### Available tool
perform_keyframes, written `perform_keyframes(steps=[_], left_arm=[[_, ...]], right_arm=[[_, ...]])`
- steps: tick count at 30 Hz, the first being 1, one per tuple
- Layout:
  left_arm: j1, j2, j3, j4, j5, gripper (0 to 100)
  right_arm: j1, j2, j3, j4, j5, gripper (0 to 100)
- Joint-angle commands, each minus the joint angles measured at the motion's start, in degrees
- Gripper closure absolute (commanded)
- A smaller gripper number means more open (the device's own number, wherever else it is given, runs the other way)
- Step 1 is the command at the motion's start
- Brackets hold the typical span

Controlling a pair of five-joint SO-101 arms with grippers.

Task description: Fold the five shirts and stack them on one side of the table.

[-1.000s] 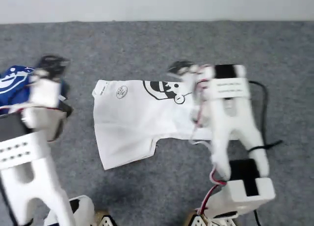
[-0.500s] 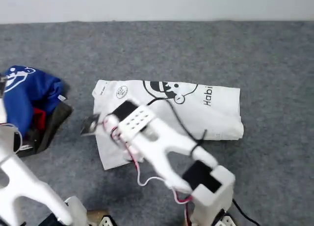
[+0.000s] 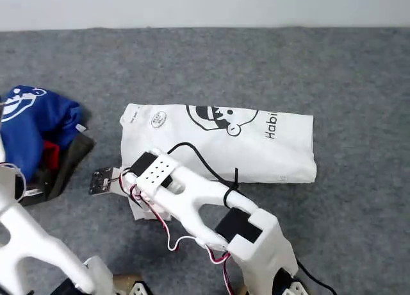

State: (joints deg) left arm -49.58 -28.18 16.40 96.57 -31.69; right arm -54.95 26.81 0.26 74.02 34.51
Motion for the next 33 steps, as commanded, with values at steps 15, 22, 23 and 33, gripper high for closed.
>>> perform_keyframes(steps=[15,22,23,33], left_arm=[[0.2,-0.1,-0.3,-0.6,-0.4,98],[0.3,0.0,-0.3,-0.6,-0.4,98],[0.4,0.0,-0.3,-0.6,-0.4,98],[6.2,-0.1,-0.3,-0.5,-0.2,98]], right_arm=[[3.0,3.0,-12.6,3.6,0.0,98.9],[6.4,3.5,-27.3,10.9,0.0,98.9],[7.2,3.6,-29.0,10.9,0.0,98.9],[15.9,6.5,-31.6,6.5,0.0,98.7]])
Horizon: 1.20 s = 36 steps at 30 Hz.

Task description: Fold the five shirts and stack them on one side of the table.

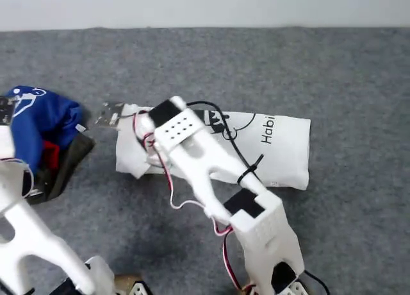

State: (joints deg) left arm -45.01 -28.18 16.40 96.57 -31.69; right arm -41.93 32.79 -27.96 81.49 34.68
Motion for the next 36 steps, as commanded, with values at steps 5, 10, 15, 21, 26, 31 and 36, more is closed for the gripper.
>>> perform_keyframes(steps=[5,10,15,21,26,31,36], left_arm=[[2.4,-0.1,-0.3,-0.4,-0.1,98],[2.4,-0.1,-0.3,-0.4,-0.1,98],[2.2,-0.1,-0.3,-0.3,-0.1,98],[2.2,-0.1,-0.3,-0.3,-0.1,98],[2.1,-0.1,-0.3,-0.3,-0.1,98],[2.1,-0.1,-0.2,-0.3,-0.1,98],[2.0,-0.1,-0.2,-0.3,-0.1,98]], right_arm=[[6.1,5.8,-5.9,-0.8,-0.6,88.5],[8.0,8.4,-11.0,-1.1,-6.2,77.8],[8.0,8.1,-20.0,3.4,-7.4,77.6],[3.0,8.6,-26.8,8.7,-7.1,92.0],[-2.7,8.7,-26.7,10.9,-7.1,97.6],[-5.3,12.6,-26.9,10.5,-7.0,98.9],[-1.2,19.4,-27.2,2.6,-3.1,98.9]])
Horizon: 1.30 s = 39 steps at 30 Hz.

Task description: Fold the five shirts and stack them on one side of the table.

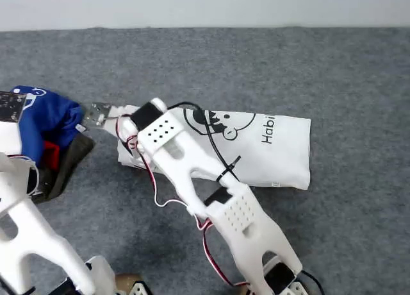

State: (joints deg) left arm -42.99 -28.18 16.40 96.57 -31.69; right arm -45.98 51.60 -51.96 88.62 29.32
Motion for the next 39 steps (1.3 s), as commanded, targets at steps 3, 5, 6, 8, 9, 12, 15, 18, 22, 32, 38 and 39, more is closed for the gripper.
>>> perform_keyframes(steps=[3,5,6,8,9,12,15,18,22,32,38,39], left_arm=[[0.0,-0.1,-0.2,-0.2,-0.1,98],[0.0,-0.1,-0.2,-0.2,-0.1,98],[0.1,-0.1,-0.2,-0.2,-0.1,98],[0.2,-0.1,-0.2,-0.2,-0.1,98],[0.2,-0.1,-0.2,-0.2,-0.1,98],[0.3,-0.1,-0.2,-0.2,-0.1,98],[0.3,-0.1,-0.2,-0.2,-0.1,98],[0.3,-0.1,-0.2,-0.2,-0.1,98],[0.3,0.2,-0.2,-0.3,-0.1,98],[0.2,0.0,-0.1,-0.3,-0.1,98],[0.0,-0.2,2.2,-0.3,-0.1,98],[0.0,-0.2,2.5,-0.3,-0.1,98]], right_arm=[[6.5,1.5,-4.9,-8.6,2.6,98.9],[8.5,1.5,-5.5,-10.6,2.7,98.9],[9.3,1.5,-5.6,-11.4,2.7,98.9],[10.4,1.0,-5.6,-11.9,2.7,98.9],[10.5,0.9,-5.7,-11.7,2.7,98.9],[10.2,0.8,-5.7,-10.2,2.7,98.9],[9.5,0.8,-5.7,-8.8,2.7,99.0],[7.9,0.2,-7.9,-4.4,2.5,99.0],[4.1,-0.2,-12.7,1.5,2.5,99.0],[-3.6,6.5,-14.2,-4.0,2.7,99.0],[-4.8,11.3,-17.5,-4.6,2.5,99.0],[-4.3,11.2,-19.3,-3.2,2.5,99.0]])
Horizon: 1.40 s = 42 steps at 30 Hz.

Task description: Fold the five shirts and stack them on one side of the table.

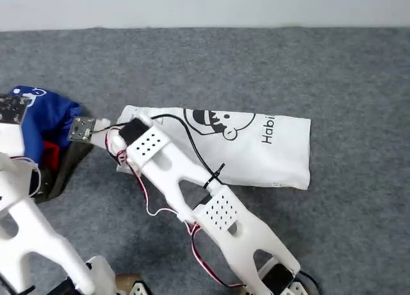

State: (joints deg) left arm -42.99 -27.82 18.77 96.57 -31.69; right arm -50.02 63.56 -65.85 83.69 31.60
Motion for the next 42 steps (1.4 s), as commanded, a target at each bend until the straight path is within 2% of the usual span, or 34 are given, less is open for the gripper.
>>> perform_keyframes(steps=[1,8,12,25,34,42], left_arm=[[-0.1,-0.5,0.3,-0.2,-0.1,98],[0.0,-0.5,0.3,0.1,-0.1,98],[0.0,-0.5,0.3,0.2,-0.1,98],[-0.1,-0.6,0.2,0.3,0.0,98],[0.0,-0.6,0.4,0.2,0.0,98],[0.0,-0.6,0.2,0.2,0.0,98]], right_arm=[[0.3,-0.9,-7.9,4.0,0.3,99.0],[5.3,-0.9,-22.1,19.5,0.1,99.0],[9.5,-2.9,-21.5,19.4,-6.4,99.0],[14.4,-21.1,15.1,18.9,-7.7,99.0],[18.6,-13.6,16.8,19.1,-7.7,99.0],[19.2,-27.6,19.3,19.2,-15.6,99.0]])
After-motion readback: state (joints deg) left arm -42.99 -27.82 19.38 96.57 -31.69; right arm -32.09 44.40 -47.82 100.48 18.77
